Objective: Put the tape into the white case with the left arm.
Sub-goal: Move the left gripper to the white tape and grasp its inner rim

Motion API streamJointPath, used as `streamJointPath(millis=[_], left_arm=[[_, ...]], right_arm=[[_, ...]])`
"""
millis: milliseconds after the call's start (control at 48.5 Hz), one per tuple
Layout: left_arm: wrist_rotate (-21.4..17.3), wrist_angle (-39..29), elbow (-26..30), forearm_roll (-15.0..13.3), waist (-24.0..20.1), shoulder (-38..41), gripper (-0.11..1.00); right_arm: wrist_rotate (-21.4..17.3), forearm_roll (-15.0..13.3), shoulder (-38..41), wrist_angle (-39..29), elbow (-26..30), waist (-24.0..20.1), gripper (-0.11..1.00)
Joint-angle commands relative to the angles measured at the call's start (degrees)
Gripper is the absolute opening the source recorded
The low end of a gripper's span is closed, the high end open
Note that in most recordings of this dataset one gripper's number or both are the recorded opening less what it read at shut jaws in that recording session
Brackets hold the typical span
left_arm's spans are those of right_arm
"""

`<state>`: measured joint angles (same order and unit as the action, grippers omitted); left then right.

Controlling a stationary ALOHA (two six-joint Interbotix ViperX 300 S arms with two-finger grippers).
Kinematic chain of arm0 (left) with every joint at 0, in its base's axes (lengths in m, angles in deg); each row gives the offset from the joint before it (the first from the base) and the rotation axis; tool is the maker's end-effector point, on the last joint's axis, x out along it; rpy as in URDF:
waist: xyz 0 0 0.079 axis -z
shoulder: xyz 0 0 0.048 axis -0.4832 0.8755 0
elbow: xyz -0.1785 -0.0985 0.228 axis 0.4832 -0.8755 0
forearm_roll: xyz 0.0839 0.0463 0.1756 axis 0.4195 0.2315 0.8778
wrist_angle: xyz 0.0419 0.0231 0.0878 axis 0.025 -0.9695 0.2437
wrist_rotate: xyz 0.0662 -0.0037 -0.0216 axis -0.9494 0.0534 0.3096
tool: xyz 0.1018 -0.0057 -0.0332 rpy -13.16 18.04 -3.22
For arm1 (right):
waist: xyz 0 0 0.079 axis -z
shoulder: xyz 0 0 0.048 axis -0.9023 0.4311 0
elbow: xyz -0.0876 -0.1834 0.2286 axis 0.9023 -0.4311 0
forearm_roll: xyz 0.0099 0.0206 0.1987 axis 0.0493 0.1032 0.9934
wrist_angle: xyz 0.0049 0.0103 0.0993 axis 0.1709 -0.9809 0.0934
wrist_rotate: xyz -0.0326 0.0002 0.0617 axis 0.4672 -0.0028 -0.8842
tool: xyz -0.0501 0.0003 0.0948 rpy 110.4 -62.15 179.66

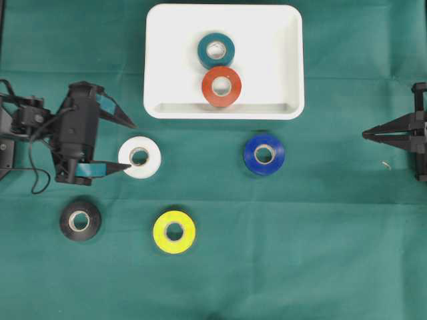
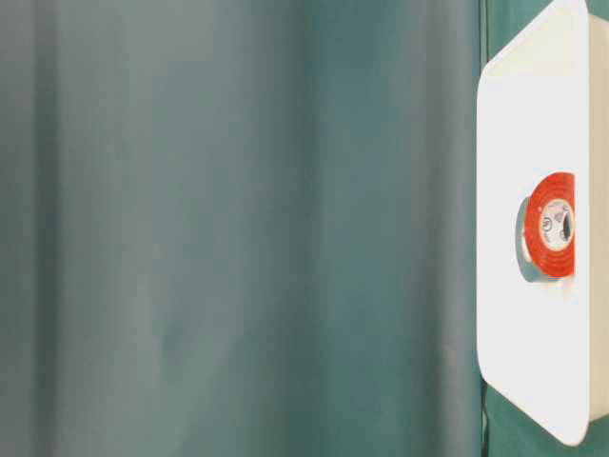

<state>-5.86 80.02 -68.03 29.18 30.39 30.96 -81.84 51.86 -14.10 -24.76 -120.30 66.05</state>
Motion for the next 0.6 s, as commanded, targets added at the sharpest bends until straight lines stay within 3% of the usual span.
streamJointPath(millis=[0, 578], left_arm=[[-0.09, 0.26, 1.67, 0.0, -0.79, 2.11, 0.96], [-0.26, 0.26, 4.39, 0.09, -2.64, 13.18, 0.96]], right_arm=[[0.0, -0.09, 0.35, 0.62, 0.53, 0.18, -0.09], [0.0, -0.09, 0.44, 0.62, 0.53, 0.18, -0.09]])
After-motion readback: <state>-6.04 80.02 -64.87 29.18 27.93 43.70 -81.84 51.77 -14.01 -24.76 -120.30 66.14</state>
